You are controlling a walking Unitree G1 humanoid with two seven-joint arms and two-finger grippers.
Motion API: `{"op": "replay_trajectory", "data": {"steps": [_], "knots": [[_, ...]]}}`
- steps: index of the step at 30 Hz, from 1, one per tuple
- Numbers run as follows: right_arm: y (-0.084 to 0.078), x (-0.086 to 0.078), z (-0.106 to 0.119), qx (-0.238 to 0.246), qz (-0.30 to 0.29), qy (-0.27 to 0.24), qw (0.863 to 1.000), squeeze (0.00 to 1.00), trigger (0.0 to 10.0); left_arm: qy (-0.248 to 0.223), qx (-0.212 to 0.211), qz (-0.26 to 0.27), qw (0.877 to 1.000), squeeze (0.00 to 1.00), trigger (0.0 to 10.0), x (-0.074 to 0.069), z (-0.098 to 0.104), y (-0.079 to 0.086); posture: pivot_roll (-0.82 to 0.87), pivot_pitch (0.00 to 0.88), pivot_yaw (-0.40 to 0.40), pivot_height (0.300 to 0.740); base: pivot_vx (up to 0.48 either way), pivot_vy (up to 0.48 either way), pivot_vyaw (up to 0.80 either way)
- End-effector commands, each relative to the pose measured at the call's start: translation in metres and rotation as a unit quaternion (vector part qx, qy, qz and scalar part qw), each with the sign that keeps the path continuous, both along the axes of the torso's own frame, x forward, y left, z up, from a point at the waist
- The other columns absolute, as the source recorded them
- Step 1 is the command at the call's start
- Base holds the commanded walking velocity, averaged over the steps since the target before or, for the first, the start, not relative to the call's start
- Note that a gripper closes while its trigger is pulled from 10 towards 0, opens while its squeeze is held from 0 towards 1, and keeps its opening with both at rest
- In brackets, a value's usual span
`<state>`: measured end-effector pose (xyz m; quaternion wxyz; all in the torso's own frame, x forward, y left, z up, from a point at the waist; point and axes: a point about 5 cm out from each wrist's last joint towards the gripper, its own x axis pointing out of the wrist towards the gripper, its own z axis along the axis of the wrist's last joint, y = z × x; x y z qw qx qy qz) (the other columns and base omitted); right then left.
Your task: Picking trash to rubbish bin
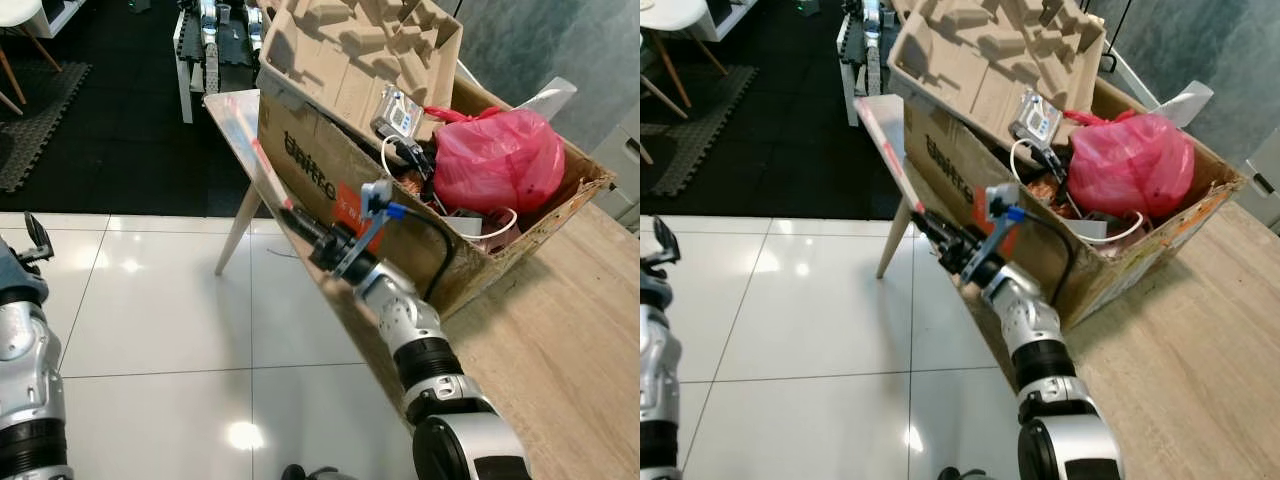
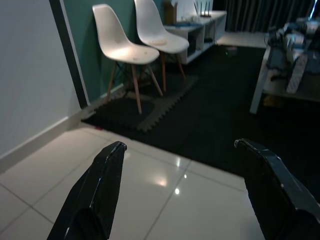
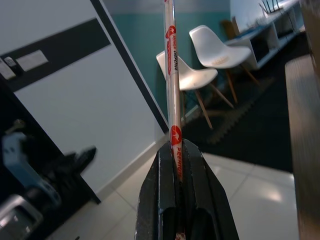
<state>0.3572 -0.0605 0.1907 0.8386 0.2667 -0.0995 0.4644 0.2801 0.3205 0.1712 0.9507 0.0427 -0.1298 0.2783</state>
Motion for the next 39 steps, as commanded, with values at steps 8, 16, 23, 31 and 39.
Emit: {"op": "replay_trajectory", "data": {"steps": [8,16,23,31,39], "knots": [[0.002,-0.004,0.048,0.051,0.029,-0.069,0.996,0.00,10.0,0.023,-0.020,-0.050,0.998,0.00,10.0,0.010,-0.021,-0.031,0.21,0.137,-0.128,0.740,0.000,0.000,0.00],[-0.007,0.000,0.084,0.043,-0.028,-0.120,0.991,0.00,10.0,0.012,-0.021,-0.084,0.996,0.00,10.0,0.016,-0.018,-0.044,0.21,0.136,-0.129,0.740,0.000,0.000,0.00],[-0.025,0.002,0.123,0.014,-0.109,-0.178,0.978,0.00,10.0,-0.004,-0.007,-0.113,0.994,0.00,10.0,0.022,-0.008,-0.054,0.21,0.132,-0.131,0.740,0.000,0.000,0.00],[-0.046,-0.001,0.168,-0.016,-0.204,-0.239,0.949,0.00,10.0,-0.030,0.000,-0.137,0.990,0.00,10.0,0.027,0.006,-0.062,0.20,0.130,-0.133,0.740,0.000,0.000,0.00],[-0.072,0.007,0.183,-0.097,-0.306,-0.254,0.912,0.00,10.0,-0.066,0.016,-0.153,0.986,0.00,10.0,0.027,0.027,-0.064,0.20,0.129,-0.137,0.740,0.000,0.000,0.00]]}}
